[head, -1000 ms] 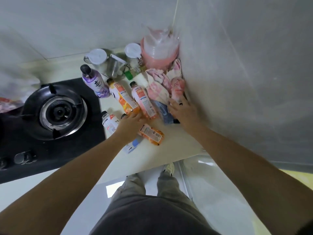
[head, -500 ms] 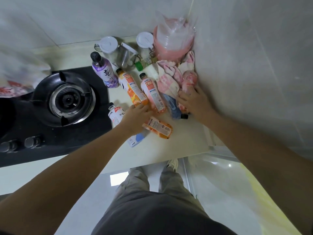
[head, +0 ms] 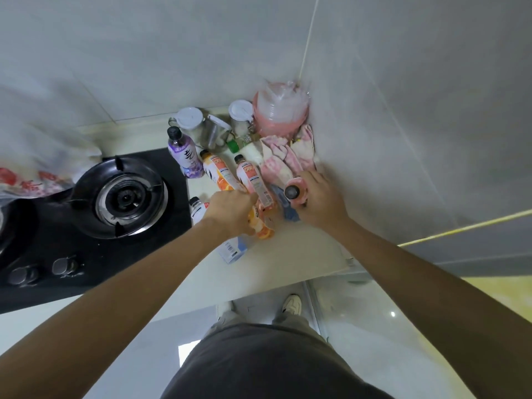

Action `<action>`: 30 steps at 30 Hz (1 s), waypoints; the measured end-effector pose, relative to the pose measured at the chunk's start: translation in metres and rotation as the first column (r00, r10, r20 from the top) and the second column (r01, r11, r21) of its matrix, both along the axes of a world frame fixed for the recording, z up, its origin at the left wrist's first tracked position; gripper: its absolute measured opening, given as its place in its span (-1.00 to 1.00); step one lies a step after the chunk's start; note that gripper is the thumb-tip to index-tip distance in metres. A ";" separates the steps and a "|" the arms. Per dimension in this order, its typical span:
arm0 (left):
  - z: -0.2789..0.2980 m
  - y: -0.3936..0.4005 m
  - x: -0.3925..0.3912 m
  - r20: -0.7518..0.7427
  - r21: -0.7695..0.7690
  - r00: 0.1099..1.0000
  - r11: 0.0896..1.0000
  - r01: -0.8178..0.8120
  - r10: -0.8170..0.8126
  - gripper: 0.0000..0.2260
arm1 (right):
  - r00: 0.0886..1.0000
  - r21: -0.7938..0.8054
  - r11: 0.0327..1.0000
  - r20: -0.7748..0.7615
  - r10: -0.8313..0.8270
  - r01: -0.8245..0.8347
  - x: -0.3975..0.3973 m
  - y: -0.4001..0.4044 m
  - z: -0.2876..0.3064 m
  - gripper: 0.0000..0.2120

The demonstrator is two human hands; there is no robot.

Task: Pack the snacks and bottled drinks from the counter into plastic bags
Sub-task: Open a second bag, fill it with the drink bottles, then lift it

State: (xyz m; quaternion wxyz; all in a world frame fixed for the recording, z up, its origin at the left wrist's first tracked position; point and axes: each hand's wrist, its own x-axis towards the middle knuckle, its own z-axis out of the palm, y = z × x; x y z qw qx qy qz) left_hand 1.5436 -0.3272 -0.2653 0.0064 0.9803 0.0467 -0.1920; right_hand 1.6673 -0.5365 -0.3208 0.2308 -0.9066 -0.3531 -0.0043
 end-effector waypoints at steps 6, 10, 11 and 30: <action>-0.003 -0.010 -0.007 0.039 -0.056 0.999 0.998 0.026 -0.024 -0.45 | 0.962 0.080 0.985 -0.240 -0.130 0.153 -0.024 -0.004 0.010 -0.38; -0.016 -0.018 -0.019 0.134 -0.218 0.991 0.976 0.008 0.022 -0.43 | 0.949 0.064 0.985 -0.286 -0.135 0.160 -0.045 -0.013 0.000 -0.33; -0.022 -0.020 -0.024 0.151 -0.299 0.987 0.954 -0.012 0.060 -0.44 | 0.948 0.073 0.983 -0.286 -0.140 0.167 -0.052 -0.015 -0.002 -0.32; -0.036 -0.014 -0.040 0.108 -0.785 0.851 0.569 -0.244 0.514 -0.41 | 0.847 0.089 0.919 -0.430 -0.313 0.385 -0.081 -0.024 0.023 -0.40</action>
